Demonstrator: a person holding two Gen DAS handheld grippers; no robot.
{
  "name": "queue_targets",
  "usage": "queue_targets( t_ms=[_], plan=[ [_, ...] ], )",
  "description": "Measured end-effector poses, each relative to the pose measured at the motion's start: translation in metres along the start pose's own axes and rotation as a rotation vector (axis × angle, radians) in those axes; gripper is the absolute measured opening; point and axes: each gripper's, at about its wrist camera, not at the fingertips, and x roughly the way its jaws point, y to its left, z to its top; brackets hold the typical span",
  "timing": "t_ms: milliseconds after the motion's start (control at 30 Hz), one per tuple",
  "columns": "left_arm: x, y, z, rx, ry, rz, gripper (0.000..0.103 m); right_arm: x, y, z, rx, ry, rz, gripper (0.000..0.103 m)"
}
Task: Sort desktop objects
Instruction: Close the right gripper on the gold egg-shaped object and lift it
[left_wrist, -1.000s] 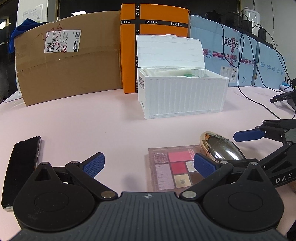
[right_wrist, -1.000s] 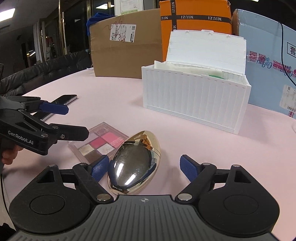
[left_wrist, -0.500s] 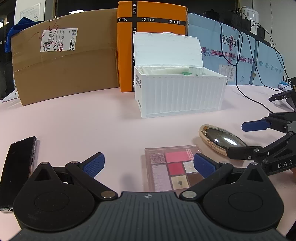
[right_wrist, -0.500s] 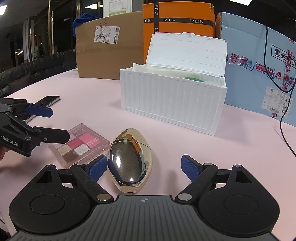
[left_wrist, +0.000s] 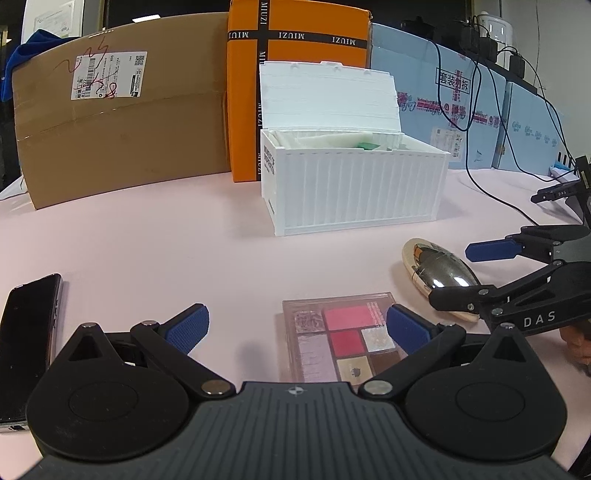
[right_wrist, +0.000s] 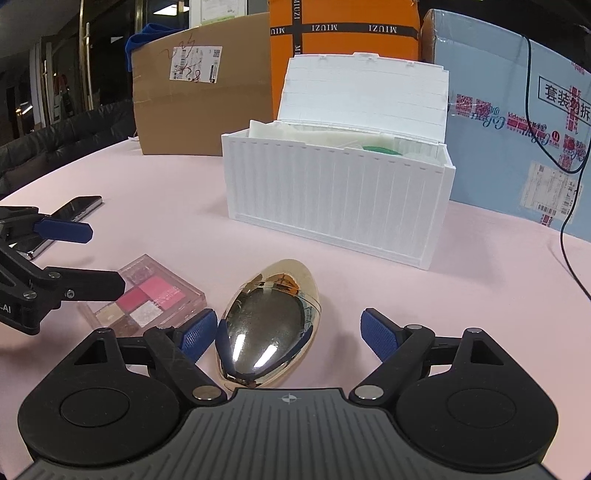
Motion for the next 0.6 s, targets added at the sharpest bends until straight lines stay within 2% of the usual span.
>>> queue_targets(
  t_ms=[200, 333, 600],
  plan=[
    [0.0, 0.004, 0.006, 0.004, -0.014, 0.004, 0.103, 0.008, 0.001, 0.004, 0.032, -0.003, 0.018, 0.081],
    [0.002, 0.007, 0.008, 0.006, -0.014, 0.006, 0.103, 0.012, -0.001, 0.005, 0.047, 0.015, 0.032, 0.066],
    [0.008, 0.008, 0.015, 0.015, -0.012, -0.001, 0.103, 0.013, -0.005, 0.005, 0.061, 0.017, 0.057, 0.059]
  ],
)
